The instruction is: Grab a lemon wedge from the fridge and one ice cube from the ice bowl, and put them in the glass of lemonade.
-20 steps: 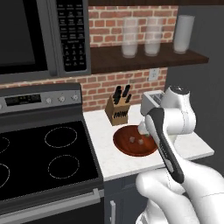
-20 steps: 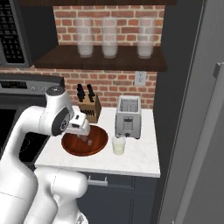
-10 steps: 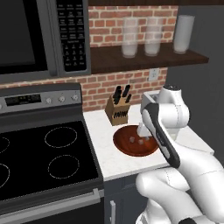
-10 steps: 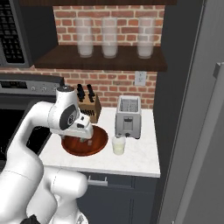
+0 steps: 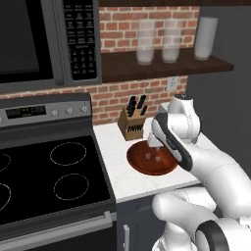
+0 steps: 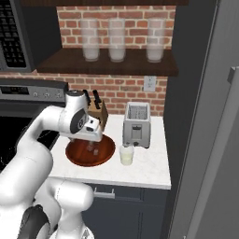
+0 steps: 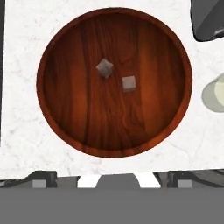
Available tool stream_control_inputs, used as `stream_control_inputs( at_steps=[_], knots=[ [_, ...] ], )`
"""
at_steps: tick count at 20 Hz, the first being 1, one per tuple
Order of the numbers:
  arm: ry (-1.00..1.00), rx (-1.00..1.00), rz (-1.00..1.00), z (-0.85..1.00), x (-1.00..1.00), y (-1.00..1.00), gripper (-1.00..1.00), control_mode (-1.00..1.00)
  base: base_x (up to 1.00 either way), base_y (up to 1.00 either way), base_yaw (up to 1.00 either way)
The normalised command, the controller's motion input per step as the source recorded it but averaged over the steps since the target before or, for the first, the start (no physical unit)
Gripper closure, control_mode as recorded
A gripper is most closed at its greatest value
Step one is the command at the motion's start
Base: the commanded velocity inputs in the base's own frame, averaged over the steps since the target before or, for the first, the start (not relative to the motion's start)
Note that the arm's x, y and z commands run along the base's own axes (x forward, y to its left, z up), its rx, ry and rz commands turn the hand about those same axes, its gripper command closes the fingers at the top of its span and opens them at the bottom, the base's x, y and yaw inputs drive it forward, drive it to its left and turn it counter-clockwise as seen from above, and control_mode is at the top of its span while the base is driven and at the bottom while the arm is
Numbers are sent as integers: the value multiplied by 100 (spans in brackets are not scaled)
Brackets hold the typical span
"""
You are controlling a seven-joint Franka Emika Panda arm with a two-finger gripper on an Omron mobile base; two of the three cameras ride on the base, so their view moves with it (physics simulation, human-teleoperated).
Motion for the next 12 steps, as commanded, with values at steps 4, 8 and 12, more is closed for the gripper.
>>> stream_control_inputs(
  at_steps=[4, 8, 12],
  knots=[
    [0, 0, 0, -7, 94, 1, -100, -100, 0, 0, 0],
    [0, 0, 0, -17, 70, 0, -100, -100, 0, 0, 0],
    [4, 0, 0, -24, 33, 0, -100, -100, 0, 0, 0]
  ],
)
